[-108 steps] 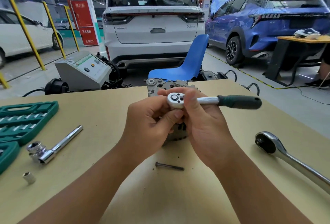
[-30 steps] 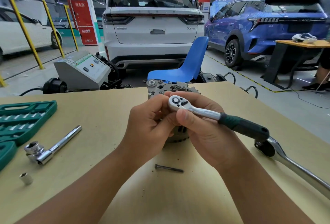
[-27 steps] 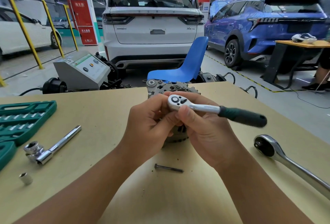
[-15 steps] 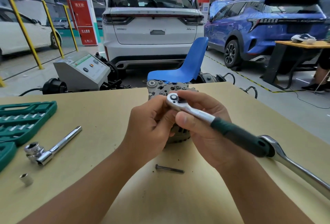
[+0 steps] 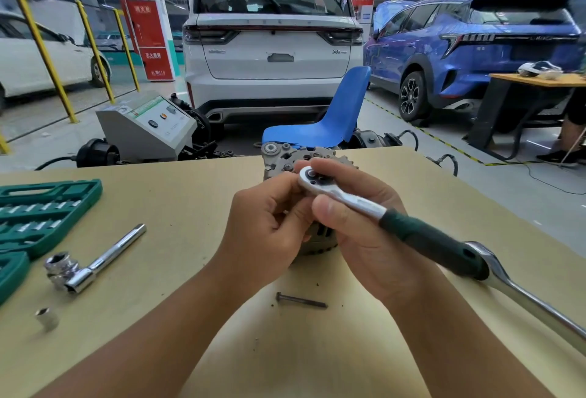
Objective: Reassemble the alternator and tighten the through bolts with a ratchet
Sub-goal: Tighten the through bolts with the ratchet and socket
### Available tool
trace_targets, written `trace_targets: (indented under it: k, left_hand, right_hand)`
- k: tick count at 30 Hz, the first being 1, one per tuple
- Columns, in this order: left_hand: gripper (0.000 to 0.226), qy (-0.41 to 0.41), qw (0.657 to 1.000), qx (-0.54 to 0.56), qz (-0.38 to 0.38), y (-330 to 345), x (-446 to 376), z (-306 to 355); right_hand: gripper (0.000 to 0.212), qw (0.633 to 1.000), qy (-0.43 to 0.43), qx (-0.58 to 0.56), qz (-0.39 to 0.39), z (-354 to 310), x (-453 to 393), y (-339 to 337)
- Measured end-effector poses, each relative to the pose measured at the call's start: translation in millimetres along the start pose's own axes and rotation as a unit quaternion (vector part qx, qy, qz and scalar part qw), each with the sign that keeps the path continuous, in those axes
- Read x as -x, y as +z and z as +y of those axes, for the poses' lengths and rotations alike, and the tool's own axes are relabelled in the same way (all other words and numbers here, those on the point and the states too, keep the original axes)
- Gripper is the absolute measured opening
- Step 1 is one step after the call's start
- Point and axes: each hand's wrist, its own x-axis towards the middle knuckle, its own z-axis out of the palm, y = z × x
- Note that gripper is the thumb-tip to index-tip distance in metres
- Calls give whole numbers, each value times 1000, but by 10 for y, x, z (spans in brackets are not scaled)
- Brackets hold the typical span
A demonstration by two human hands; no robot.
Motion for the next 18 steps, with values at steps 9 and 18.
trace_targets:
  k: [9,18]
  left_hand:
    - [20,-10,1000,-9,-10,-17,-11,-33]
    - [22,-20,999,10,-23,-36,-43,-19]
  right_hand:
    - [31,998,35,-59,12,13,-22,-16]
    - [47,996,55,-69,5,14,-47,-32]
